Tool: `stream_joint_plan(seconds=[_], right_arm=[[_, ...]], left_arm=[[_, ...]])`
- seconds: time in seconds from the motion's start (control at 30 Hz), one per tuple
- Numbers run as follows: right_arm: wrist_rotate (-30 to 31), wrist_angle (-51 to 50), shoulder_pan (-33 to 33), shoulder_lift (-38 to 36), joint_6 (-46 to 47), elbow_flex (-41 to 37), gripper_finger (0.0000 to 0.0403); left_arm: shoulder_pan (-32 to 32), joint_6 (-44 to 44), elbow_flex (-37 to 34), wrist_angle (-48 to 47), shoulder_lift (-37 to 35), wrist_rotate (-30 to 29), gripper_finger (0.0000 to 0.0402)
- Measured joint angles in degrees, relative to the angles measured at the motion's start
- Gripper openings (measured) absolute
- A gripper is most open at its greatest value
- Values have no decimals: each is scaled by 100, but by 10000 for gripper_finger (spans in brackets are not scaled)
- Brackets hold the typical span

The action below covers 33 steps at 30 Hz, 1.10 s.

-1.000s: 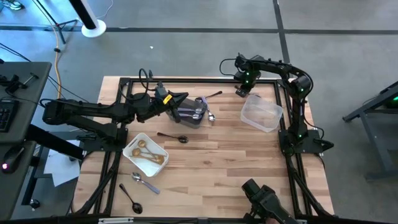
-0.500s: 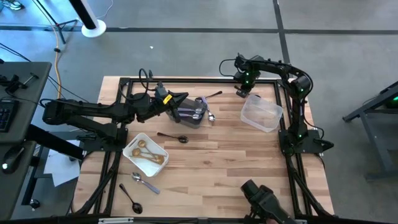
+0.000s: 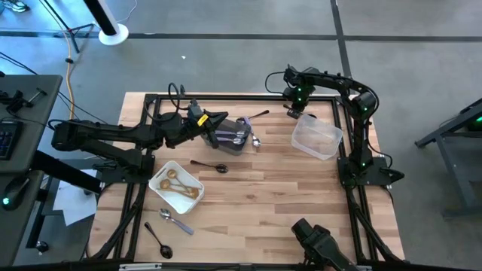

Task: Sort silverware by color (type)
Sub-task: Put the top right black spoon into the transparent bin

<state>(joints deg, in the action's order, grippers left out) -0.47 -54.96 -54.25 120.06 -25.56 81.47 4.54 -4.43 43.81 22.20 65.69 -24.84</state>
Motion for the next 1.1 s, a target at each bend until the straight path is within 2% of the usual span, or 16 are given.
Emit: stream_joint_plan(seconds=[0.3,0.43,0.8,1.1], right_arm=[[-42,47,3,-347,-46,60,0],[-249,44,34,-427,-46,222,0],[-470,-10,395,-436,-324,1023,0],[-1515,-1,880,-444,-317,2002,0]], left_arm=[[0,-1,0,0,0,1,1],[0,0,0,0,0,4,1],[0,-197,0,65,0,7,1],[-1,-244,0,168,0,6,1]])
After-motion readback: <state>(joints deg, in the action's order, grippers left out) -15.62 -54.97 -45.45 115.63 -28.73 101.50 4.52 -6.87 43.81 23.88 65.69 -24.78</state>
